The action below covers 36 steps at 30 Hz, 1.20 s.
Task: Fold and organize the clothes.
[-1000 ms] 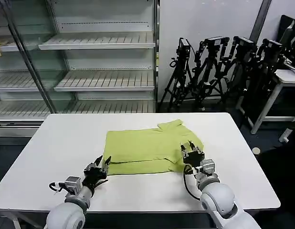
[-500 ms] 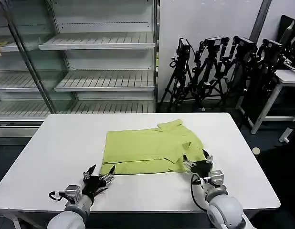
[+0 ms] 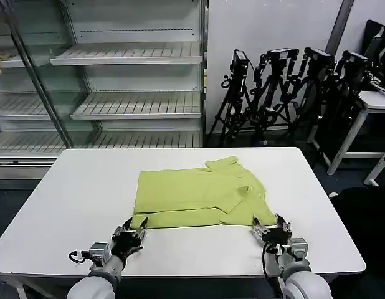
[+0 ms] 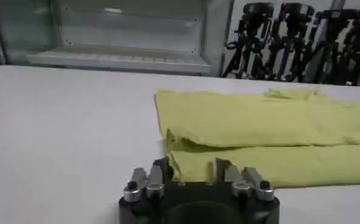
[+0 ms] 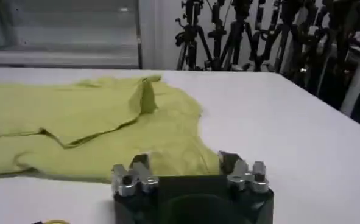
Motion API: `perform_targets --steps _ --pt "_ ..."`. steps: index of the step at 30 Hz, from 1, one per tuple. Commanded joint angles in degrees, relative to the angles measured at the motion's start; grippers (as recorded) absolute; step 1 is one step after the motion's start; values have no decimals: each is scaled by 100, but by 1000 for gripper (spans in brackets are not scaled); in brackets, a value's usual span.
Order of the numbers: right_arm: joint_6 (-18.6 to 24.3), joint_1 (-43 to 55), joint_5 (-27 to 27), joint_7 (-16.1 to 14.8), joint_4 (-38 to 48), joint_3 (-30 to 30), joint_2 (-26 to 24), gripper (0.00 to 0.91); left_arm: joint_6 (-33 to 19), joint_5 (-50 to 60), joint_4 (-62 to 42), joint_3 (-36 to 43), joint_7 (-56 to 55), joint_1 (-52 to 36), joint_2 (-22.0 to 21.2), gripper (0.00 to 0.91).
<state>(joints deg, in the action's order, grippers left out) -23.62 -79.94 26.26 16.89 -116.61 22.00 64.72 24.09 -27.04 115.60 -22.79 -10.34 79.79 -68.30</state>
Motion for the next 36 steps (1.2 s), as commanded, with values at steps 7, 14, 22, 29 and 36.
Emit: perform_targets --steps 7,14,22,29,36 --pt "81 -419 -201 59 -264 5 42 0 -19 -77 -19 -17 -31 194 -56 40" --pt "73 -917 -326 123 -883 123 -77 0 57 -78 580 -191 -15 672 45 40" --pt "123 -1714 -669 193 -1589 226 -191 0 26 46 1216 -405 -167 1463 -35 40" --pt "145 -2284 -917 177 -1829 208 -219 0 22 59 1529 -616 -377 2020 -63 40" --pt "-48 -2493 -1111 183 -1917 61 -244 907 133 40 1761 -748 -444 2339 -5 907"
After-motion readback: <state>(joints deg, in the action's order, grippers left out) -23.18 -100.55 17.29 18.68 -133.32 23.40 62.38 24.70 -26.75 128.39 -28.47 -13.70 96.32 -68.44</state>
